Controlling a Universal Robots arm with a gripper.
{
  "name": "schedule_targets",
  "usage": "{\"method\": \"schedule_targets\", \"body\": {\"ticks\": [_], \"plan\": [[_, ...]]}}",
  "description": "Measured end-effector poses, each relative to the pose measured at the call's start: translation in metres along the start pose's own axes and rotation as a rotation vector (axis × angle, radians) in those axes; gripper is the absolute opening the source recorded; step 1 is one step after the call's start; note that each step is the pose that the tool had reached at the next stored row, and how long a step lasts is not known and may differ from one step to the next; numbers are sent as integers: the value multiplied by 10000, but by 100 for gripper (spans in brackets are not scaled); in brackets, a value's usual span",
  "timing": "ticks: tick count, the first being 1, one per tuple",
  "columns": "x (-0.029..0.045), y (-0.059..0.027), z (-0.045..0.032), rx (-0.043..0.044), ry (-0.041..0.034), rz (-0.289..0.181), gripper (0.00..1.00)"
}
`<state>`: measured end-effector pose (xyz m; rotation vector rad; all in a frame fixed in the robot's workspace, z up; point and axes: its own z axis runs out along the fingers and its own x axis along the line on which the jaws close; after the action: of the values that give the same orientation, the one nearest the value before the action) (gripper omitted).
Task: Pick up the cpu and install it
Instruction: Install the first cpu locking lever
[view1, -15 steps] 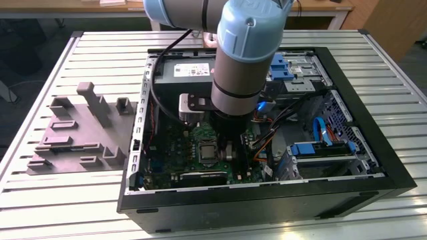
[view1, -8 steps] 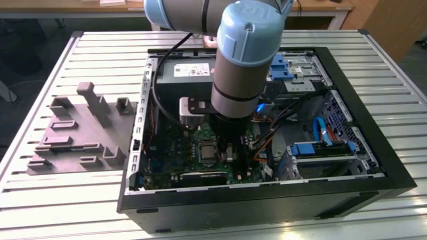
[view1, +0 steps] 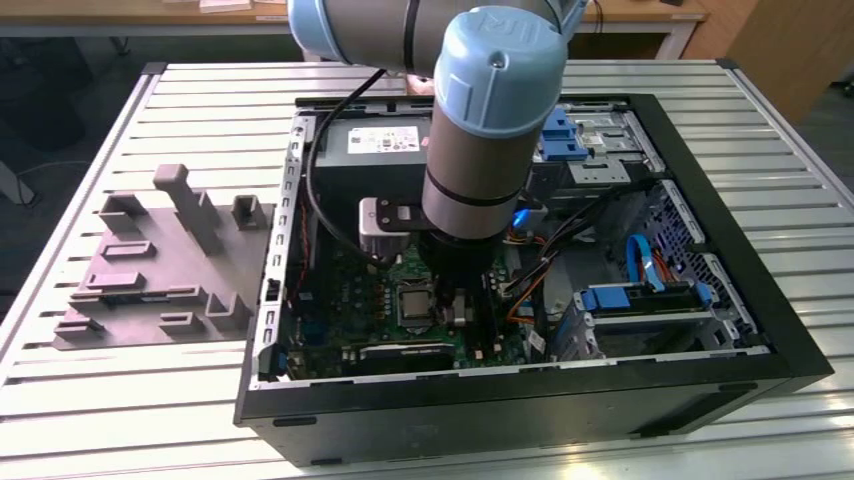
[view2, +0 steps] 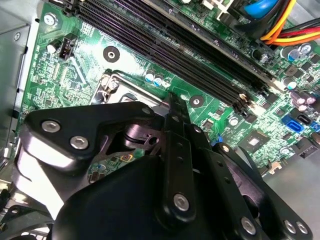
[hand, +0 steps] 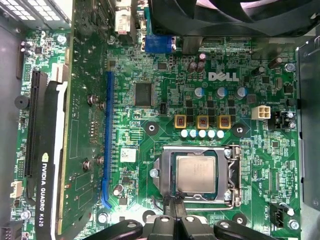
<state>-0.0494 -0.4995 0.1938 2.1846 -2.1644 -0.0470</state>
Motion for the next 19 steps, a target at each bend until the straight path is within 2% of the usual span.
{"method": "schedule_targets", "body": {"ticks": [19], "plan": [[2,-40,26,-1,3,-16,11]]}}
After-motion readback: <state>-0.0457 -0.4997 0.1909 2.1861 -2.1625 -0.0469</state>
